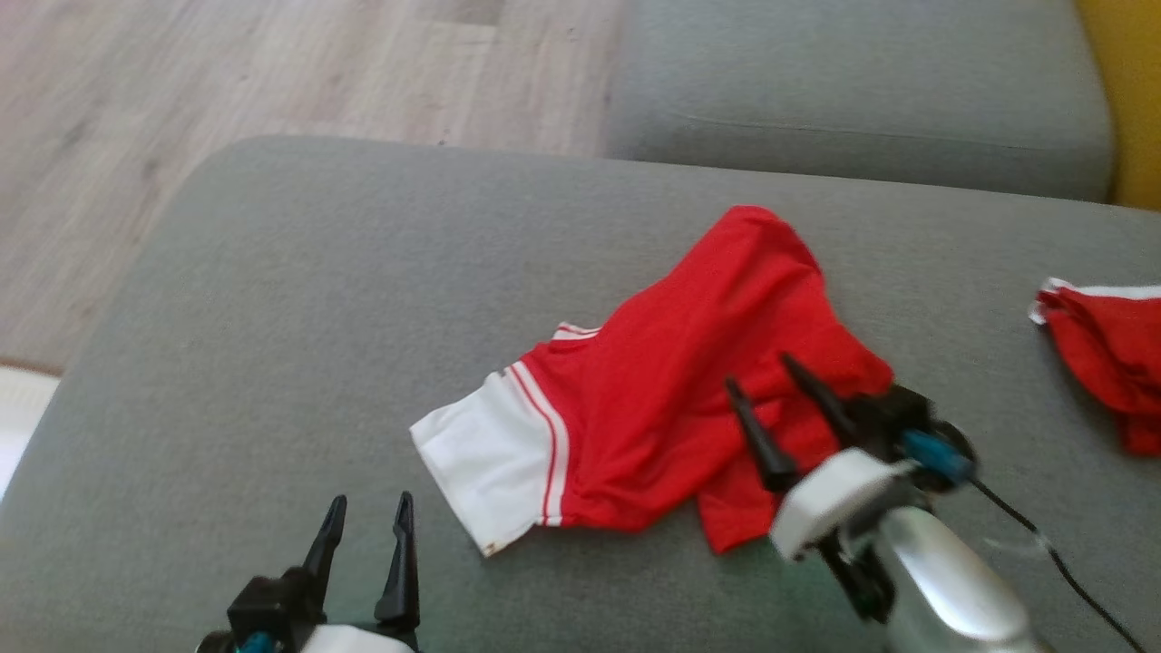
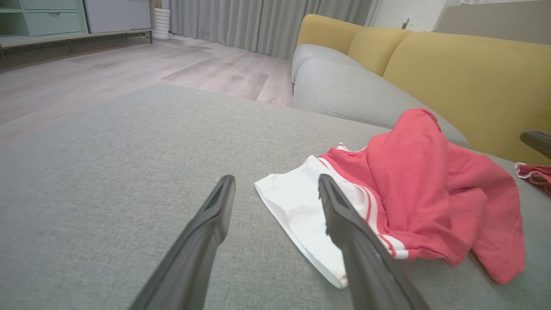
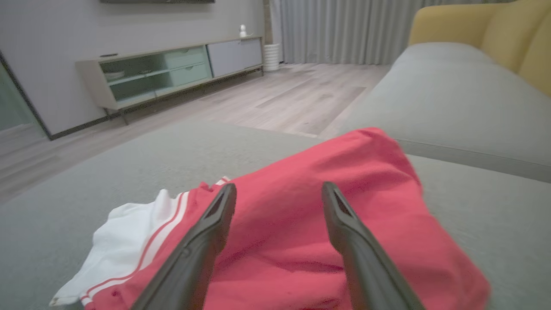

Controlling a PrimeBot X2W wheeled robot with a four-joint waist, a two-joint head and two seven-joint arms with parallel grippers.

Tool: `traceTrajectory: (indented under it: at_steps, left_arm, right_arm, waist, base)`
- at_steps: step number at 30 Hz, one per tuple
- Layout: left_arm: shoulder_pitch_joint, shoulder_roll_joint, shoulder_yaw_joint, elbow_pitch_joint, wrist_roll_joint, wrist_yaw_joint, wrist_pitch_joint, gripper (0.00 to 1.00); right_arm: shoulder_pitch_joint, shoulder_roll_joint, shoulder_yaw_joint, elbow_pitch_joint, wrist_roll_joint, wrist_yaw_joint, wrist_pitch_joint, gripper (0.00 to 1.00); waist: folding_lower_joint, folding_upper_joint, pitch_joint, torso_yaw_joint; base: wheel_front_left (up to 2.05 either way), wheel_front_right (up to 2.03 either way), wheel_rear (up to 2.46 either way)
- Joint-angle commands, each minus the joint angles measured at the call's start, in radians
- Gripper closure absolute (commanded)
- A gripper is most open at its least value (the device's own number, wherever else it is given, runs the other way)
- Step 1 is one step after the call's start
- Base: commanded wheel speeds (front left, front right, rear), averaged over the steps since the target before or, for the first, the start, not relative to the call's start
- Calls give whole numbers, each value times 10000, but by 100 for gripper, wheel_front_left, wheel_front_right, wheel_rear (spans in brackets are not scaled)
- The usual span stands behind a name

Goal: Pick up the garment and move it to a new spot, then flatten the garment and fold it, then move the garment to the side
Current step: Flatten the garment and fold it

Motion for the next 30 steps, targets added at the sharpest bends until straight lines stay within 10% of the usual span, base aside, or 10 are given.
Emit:
traceTrajectory:
  at_steps: [1, 12, 30]
  left_arm:
    - [-190, 141, 359, -343, -59, 56, -22, 0]
    - [-93, -6, 252, -239, -155, 14, -116, 0]
    - [-180, -10, 359, 251, -249, -106, -302, 0]
  right_arm:
    - [169, 145, -429, -559, -331, 39, -132, 0]
    - [3325, 745, -4703, -3137, -2505, 39, 139, 0]
    - [4452, 761, -4665, -4437, -1674, 39, 750, 0]
  waist:
    - [1, -1, -126, -275]
    - [1, -1, -262, -899]
    - [1, -1, -624, -1024]
  base:
    - [0, 0, 0]
    - [0, 0, 0]
    - [0, 0, 0]
